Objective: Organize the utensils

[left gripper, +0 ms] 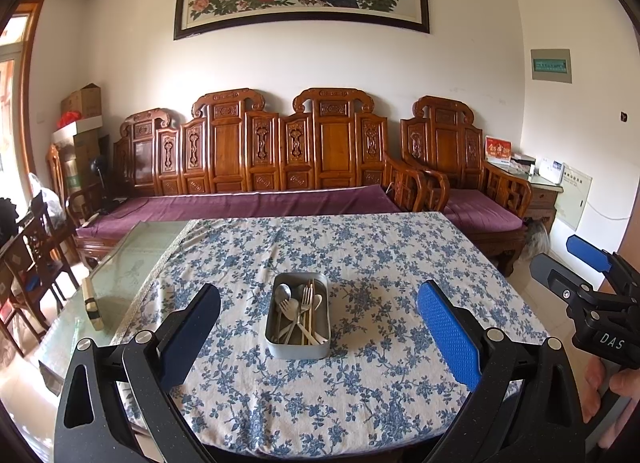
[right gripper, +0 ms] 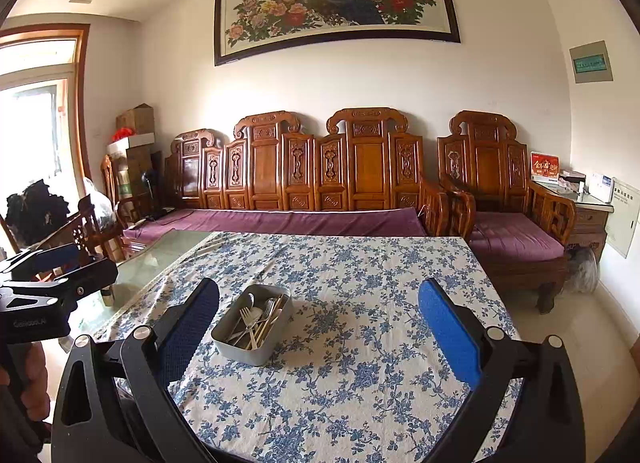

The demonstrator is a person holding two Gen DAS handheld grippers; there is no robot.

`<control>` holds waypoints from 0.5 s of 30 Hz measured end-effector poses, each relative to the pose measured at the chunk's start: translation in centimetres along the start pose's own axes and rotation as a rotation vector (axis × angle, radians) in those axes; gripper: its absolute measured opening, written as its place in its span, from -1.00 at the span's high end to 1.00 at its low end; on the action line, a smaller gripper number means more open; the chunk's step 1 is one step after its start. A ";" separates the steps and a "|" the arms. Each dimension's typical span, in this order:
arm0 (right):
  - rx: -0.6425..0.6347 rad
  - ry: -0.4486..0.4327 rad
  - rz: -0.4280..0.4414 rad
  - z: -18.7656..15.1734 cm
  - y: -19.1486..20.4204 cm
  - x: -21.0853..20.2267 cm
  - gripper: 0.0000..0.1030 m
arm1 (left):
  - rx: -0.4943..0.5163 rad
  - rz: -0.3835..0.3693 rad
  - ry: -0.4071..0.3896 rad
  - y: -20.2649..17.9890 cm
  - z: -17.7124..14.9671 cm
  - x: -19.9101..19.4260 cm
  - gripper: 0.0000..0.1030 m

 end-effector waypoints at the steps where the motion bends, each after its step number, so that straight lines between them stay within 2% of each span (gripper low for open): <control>1: 0.000 0.000 0.000 0.0 0.0 0.0 -0.95 | 0.000 -0.001 0.001 -0.1 0.0 0.0 -0.85; 15: 0.001 0.003 -0.002 -0.4 -0.1 0.3 -0.95 | 0.002 -0.005 -0.005 -0.4 0.2 -0.3 -0.85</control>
Point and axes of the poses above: each gripper's, at about its wrist camera, not at the fingertips, and x roughly the way its jaws point, y to its left, z to its top, the point moved 8 cm from there along x, roughly the way its jaws point, and after that the axes turned 10 degrees about -z, right-handed, at the moved point
